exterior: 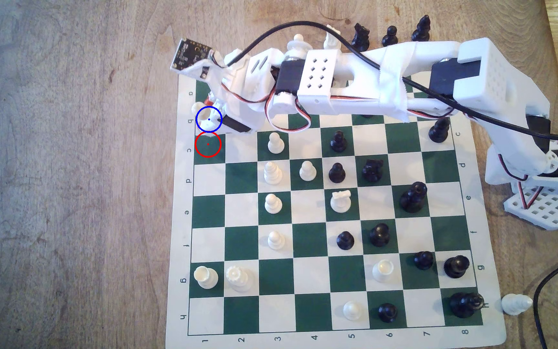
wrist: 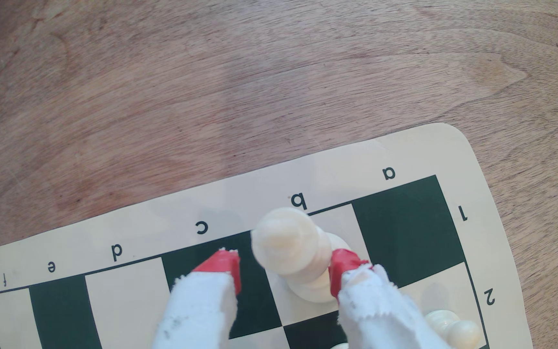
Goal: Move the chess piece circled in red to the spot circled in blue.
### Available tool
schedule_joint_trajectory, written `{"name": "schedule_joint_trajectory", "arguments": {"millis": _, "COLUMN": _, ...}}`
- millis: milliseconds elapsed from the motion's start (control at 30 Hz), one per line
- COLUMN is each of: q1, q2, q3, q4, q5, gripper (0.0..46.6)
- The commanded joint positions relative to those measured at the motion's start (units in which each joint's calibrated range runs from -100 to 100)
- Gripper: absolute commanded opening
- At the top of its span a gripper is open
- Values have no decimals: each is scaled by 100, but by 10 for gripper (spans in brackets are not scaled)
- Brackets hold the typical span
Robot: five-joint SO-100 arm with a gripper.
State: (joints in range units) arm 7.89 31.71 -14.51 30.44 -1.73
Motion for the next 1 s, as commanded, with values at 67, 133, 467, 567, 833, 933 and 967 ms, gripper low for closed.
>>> {"name": "schedule_joint_trajectory", "arguments": {"millis": 67, "q1": -19, "q2": -599, "q3": -553, "q4": 52, "q5": -29, "gripper": 168}}
{"name": "schedule_joint_trajectory", "arguments": {"millis": 133, "q1": -19, "q2": -625, "q3": -526, "q4": 52, "q5": -29, "gripper": 168}}
{"name": "schedule_joint_trajectory", "arguments": {"millis": 467, "q1": 13, "q2": -608, "q3": -499, "q4": 52, "q5": 10, "gripper": 179}}
{"name": "schedule_joint_trajectory", "arguments": {"millis": 567, "q1": 52, "q2": -565, "q3": -499, "q4": -5, "q5": 49, "gripper": 179}}
{"name": "schedule_joint_trajectory", "arguments": {"millis": 833, "q1": 99, "q2": -582, "q3": -499, "q4": -46, "q5": 112, "gripper": 182}}
{"name": "schedule_joint_trajectory", "arguments": {"millis": 933, "q1": 130, "q2": -582, "q3": -499, "q4": -71, "q5": 137, "gripper": 182}}
{"name": "schedule_joint_trajectory", "arguments": {"millis": 967, "q1": 138, "q2": -582, "q3": -499, "q4": -87, "q5": 142, "gripper": 182}}
